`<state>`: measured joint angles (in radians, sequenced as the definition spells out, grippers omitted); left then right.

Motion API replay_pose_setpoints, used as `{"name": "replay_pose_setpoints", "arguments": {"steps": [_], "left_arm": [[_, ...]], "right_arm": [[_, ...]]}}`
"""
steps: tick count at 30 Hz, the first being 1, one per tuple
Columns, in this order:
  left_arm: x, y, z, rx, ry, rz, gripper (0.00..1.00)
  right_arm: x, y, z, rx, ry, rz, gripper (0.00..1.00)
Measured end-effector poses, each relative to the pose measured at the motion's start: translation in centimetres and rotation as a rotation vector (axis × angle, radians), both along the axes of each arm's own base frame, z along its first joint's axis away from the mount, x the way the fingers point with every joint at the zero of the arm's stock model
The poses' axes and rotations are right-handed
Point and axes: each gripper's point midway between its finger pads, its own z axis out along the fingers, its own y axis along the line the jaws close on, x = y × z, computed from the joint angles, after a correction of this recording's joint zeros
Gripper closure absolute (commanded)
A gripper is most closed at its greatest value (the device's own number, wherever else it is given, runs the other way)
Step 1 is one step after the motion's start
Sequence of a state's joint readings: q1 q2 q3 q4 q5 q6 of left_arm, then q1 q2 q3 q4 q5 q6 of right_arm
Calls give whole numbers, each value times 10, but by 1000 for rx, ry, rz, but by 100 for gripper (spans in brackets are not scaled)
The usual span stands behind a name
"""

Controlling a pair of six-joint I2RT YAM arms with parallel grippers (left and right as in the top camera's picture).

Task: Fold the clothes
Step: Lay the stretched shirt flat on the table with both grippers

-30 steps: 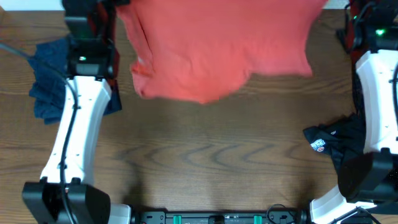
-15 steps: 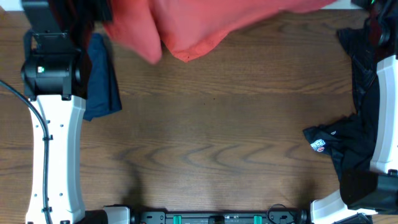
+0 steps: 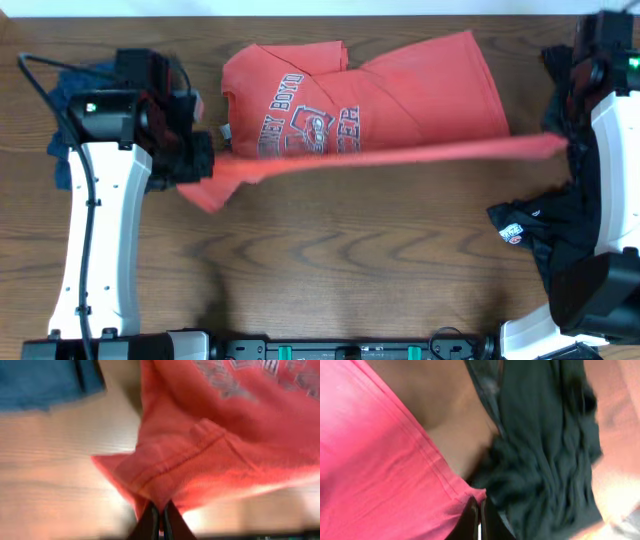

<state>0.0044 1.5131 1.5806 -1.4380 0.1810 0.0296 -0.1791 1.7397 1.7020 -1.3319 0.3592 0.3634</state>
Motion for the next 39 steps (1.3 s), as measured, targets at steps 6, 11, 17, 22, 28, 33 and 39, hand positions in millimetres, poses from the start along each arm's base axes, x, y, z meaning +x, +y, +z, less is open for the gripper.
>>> {"name": "replay_pose_setpoints", "arguments": {"steps": [6,11,17,22,28,33,39], "left_arm": [[-59,-11,-33,-68,279,10,94],[-101,-12,-61,-68,432,65,94],[-120,-6,-63,-29,372,174,94],[-120,-2,-53,-12,276,233,94],[-69,0,-52,-27,46,265,94],[-25,1,-56,-43,-102,270,94],[-1,3,-86,-38,-112,271,94]], "right_arm": [[-46,-8,-42,43,167,-110,99],[-69,-2,-66,74,258,-131,99],[-88,3,-84,94,332,-135,99],[-88,4,-85,99,329,-137,99],[-57,-1,-90,104,192,-139,99],[-16,4,-93,165,27,-94,97],[1,7,-92,187,-38,-65,92]]}}
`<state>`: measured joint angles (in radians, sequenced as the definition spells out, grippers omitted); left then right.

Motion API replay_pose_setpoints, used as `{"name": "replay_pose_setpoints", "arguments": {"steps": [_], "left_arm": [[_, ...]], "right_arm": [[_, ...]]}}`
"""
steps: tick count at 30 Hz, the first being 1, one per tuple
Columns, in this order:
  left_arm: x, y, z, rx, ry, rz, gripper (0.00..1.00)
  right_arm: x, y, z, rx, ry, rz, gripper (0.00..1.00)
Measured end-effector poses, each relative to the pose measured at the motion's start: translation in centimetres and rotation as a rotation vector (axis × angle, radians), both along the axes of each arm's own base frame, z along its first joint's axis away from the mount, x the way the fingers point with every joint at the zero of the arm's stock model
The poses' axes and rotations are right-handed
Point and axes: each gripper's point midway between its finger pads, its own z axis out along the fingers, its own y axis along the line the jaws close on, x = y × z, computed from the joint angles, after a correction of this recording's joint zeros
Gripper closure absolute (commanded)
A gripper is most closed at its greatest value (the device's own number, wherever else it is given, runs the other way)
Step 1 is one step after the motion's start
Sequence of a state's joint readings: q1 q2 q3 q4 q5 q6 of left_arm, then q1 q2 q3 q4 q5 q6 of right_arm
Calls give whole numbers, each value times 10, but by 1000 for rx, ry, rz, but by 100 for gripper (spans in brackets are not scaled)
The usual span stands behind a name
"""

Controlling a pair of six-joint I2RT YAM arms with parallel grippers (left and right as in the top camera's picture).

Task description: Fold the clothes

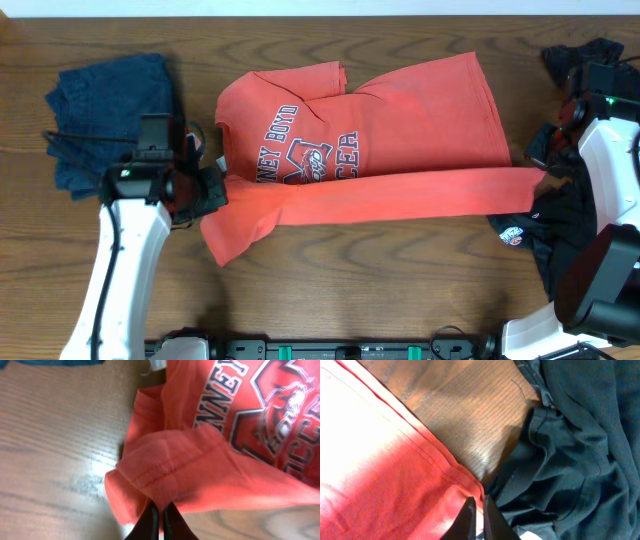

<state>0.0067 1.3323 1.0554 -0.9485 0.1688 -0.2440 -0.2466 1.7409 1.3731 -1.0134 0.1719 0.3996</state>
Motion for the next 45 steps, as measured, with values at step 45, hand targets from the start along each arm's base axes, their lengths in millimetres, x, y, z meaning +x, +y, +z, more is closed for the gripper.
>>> {"name": "replay_pose_setpoints", "arguments": {"steps": [45], "left_arm": [[35,0,-51,-8,55,2,93]], "right_arm": [[44,49,-83,102,-243,338,65]]}}
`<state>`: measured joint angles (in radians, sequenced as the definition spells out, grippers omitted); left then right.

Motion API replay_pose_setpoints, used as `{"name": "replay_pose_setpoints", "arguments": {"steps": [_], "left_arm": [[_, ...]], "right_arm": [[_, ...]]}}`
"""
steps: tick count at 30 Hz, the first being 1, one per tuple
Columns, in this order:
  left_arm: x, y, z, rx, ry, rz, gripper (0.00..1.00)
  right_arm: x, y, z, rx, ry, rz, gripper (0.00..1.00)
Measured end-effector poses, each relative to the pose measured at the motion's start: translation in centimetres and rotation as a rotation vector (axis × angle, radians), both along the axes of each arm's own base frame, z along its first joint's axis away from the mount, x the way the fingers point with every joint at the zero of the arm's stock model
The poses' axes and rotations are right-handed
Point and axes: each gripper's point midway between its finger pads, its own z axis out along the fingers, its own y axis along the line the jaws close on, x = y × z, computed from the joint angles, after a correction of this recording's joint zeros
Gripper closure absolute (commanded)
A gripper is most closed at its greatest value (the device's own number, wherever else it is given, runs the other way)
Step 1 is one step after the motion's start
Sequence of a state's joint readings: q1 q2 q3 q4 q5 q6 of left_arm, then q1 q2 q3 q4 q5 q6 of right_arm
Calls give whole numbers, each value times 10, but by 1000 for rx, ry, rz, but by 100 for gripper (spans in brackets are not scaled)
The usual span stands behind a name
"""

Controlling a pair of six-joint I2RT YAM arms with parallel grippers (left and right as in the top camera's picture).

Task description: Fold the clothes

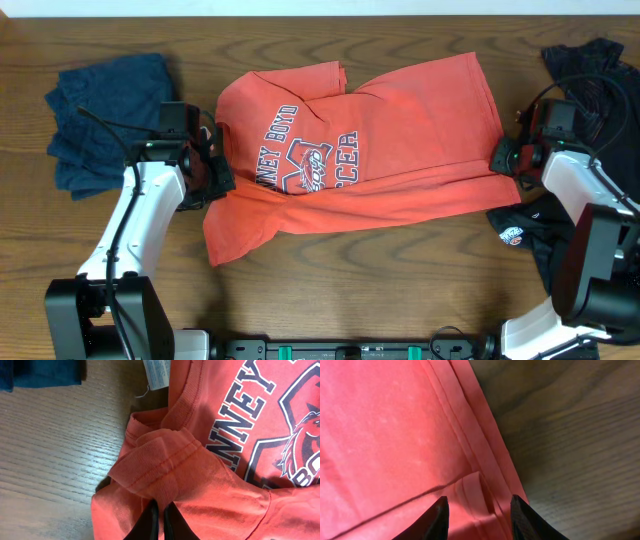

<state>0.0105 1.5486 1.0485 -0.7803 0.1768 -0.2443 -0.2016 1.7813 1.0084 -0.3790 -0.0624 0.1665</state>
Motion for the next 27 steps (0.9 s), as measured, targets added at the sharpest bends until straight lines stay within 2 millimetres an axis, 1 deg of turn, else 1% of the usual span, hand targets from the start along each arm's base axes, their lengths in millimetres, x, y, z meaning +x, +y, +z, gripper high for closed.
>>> {"name": "replay_pose_setpoints", "arguments": {"steps": [3,7,8,10,11,16,22,24,27], "left_arm": [[0,0,0,0,0,0,93],[0,0,0,0,0,0,93],[0,0,0,0,0,0,93],[0,0,0,0,0,0,94],[0,0,0,0,0,0,93],[0,0,0,0,0,0,93],[0,0,0,0,0,0,93],[0,0,0,0,0,0,93],[0,0,0,0,0,0,93]], "right_arm": [[4,2,-7,11,-3,12,73],[3,5,-18,29,14,20,76],[4,5,-18,30,10,22,80],[5,5,-18,31,7,27,96],[5,6,-18,32,8,28,99],[5,6,-18,32,7,29,99],[2,-1,-18,-3,19,11,99],[2,-5,-15,-20,17,-8,99],[7,-13,-4,-47,-18,-45,99]]}}
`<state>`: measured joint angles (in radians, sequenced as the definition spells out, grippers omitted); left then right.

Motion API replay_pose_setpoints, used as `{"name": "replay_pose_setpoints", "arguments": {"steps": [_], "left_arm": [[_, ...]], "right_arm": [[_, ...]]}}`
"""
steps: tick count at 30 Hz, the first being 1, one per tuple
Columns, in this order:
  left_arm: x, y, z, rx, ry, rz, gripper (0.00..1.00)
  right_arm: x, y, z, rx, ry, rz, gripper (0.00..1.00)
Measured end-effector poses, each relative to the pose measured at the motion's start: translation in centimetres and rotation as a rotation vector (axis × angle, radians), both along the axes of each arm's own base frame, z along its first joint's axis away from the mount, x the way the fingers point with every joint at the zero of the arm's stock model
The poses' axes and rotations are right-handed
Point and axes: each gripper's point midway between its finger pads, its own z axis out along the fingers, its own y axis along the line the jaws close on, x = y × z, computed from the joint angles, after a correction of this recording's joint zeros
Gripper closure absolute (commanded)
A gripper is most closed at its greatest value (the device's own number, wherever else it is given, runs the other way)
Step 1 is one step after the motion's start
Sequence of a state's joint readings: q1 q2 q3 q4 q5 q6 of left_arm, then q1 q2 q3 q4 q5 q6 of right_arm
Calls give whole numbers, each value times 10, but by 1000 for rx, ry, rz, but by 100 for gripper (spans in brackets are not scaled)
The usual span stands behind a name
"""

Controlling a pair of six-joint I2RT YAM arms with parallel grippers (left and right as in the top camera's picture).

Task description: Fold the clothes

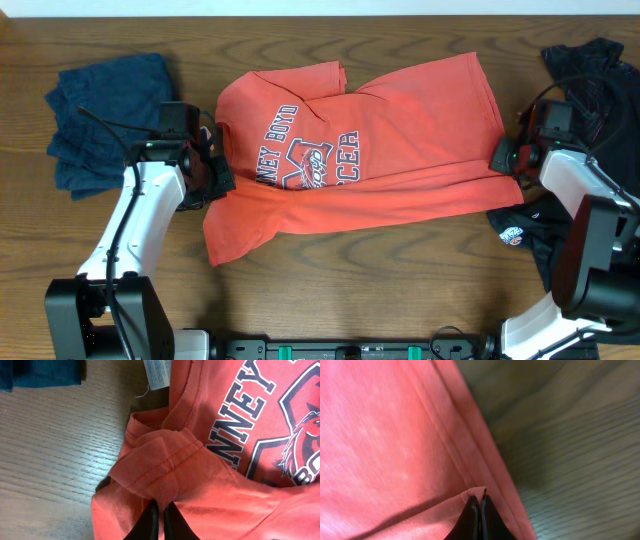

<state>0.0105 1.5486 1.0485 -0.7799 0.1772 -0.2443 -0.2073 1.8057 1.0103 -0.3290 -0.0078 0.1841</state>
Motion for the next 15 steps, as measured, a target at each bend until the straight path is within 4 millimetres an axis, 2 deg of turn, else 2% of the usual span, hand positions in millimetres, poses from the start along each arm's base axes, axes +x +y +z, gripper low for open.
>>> {"name": "replay_pose_setpoints", "arguments": {"steps": [6,12,13,14,15], "left_arm": [[0,0,0,0,0,0,93],[0,0,0,-3,0,-1,93],[0,-1,0,-3,0,-1,93],[0,-1,0,-3,0,-1,93],[0,-1,0,-3,0,-1,87]], "right_arm": [[23,-9,31,-32,-127,-32,99],[22,-9,31,-33,-121,-43,98],[21,-9,30,-35,-114,-46,94],[19,-10,29,-38,-107,-51,87],[18,-10,28,-40,-101,-58,80]]}}
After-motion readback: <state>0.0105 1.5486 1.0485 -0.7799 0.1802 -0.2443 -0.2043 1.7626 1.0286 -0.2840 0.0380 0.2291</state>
